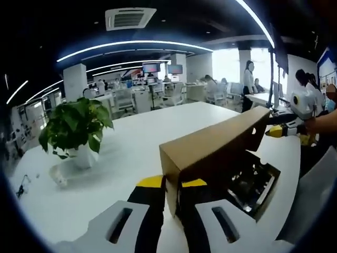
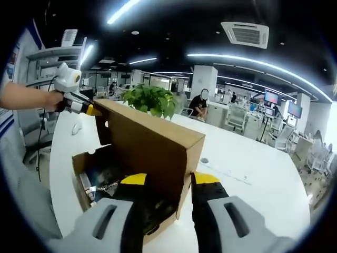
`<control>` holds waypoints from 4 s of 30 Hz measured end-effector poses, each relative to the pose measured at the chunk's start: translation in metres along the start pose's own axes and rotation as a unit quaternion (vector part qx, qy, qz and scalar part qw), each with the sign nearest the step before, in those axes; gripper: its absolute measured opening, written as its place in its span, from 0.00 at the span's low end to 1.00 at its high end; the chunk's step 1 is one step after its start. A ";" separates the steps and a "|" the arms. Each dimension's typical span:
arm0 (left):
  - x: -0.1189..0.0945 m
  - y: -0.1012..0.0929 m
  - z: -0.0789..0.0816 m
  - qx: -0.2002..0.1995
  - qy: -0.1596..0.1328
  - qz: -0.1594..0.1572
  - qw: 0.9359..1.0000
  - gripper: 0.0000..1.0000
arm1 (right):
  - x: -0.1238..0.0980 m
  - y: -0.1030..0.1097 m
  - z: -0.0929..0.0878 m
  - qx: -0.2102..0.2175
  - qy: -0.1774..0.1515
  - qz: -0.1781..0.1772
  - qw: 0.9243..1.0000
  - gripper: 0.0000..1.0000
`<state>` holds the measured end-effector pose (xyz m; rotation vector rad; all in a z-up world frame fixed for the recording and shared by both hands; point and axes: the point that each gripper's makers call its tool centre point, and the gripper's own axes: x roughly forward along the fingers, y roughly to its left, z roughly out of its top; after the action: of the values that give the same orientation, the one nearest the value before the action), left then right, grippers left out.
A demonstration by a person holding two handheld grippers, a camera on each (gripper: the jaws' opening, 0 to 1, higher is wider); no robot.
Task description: Operate the shoe box by opening the lid, removing the specified soft item, and placing it in the target area until the item is outside and the box remains undamaged.
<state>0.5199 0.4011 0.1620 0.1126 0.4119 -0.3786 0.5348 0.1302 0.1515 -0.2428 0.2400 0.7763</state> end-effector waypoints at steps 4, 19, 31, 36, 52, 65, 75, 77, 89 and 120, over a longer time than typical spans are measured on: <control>0.003 0.002 0.002 0.007 0.003 0.004 1.000 0.06 | 0.004 -0.005 0.001 -0.006 -0.001 -0.011 1.000 0.24; 0.017 0.013 0.007 0.014 0.012 0.017 1.000 0.05 | 0.010 -0.022 -0.035 -0.018 0.050 -0.063 0.997 0.14; 0.029 0.018 0.011 0.010 0.008 0.011 1.000 0.04 | 0.028 -0.018 -0.056 -0.031 0.084 -0.050 0.995 0.09; 0.033 0.021 0.012 0.007 0.006 0.011 1.000 0.04 | 0.030 -0.024 -0.061 -0.027 0.093 -0.056 0.994 0.04; 0.046 0.026 0.013 0.001 0.004 0.021 1.000 0.06 | 0.037 -0.030 -0.061 -0.046 0.096 -0.058 0.993 0.02; 0.037 0.018 -0.012 -0.021 0.010 0.028 0.999 0.13 | 0.039 -0.033 -0.061 -0.019 0.098 -0.061 0.993 0.01; 0.042 0.004 -0.053 -0.043 0.055 0.015 0.997 0.10 | 0.044 -0.038 -0.061 0.007 0.101 -0.063 0.993 0.01; 0.043 0.008 -0.058 -0.048 0.059 0.022 0.997 0.04 | 0.045 -0.039 -0.061 0.016 0.102 -0.063 0.993 0.01; 0.057 0.022 -0.057 -0.070 0.057 0.030 0.995 0.01 | 0.054 -0.043 -0.062 0.034 0.112 -0.061 0.991 0.02; 0.086 0.035 -0.062 -0.071 0.090 0.045 0.992 0.02 | 0.080 -0.051 -0.081 0.031 0.145 -0.031 0.988 0.07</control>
<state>0.5838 0.4159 0.0716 0.0268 0.6079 -0.2493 0.6163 0.1235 0.0569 -0.3026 0.5283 0.6684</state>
